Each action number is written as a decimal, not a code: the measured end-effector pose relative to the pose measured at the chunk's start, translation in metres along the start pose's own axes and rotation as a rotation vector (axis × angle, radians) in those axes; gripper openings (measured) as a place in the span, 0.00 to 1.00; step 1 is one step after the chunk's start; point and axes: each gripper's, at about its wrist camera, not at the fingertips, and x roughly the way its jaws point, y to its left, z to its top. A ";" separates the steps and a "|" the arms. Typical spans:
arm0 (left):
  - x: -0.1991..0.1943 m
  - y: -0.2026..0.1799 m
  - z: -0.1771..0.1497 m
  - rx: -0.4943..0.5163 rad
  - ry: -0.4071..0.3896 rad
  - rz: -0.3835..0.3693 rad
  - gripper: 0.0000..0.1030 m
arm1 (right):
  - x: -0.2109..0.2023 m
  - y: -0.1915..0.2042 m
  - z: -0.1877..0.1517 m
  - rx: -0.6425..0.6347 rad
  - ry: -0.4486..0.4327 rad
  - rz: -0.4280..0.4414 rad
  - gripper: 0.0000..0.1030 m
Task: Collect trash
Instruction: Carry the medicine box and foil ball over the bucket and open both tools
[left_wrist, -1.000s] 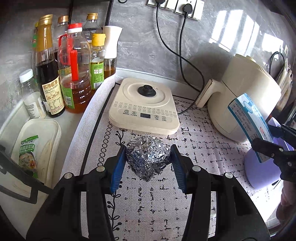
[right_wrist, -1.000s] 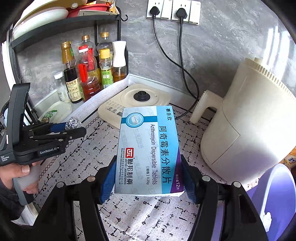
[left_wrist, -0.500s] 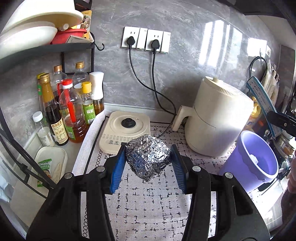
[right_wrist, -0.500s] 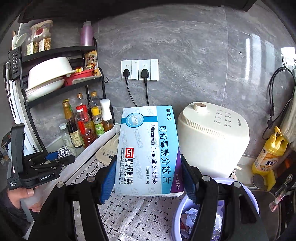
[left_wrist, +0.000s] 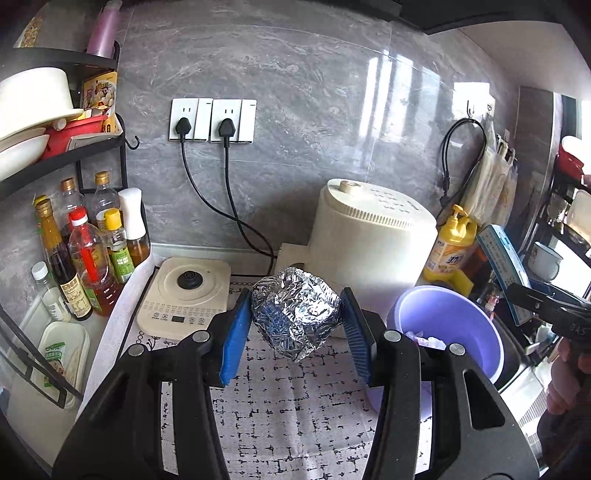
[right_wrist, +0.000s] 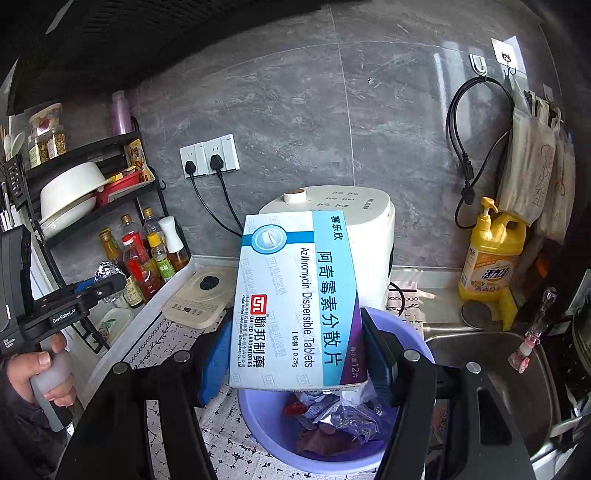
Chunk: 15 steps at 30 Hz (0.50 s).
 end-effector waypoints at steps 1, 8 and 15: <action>0.001 -0.008 0.000 0.003 0.000 -0.011 0.47 | -0.002 -0.009 -0.002 0.011 0.003 -0.004 0.61; 0.011 -0.056 -0.005 0.010 0.009 -0.064 0.47 | -0.002 -0.044 -0.008 0.009 0.045 0.056 0.68; 0.024 -0.092 -0.010 0.027 0.031 -0.112 0.47 | -0.007 -0.076 -0.021 0.052 0.038 0.035 0.86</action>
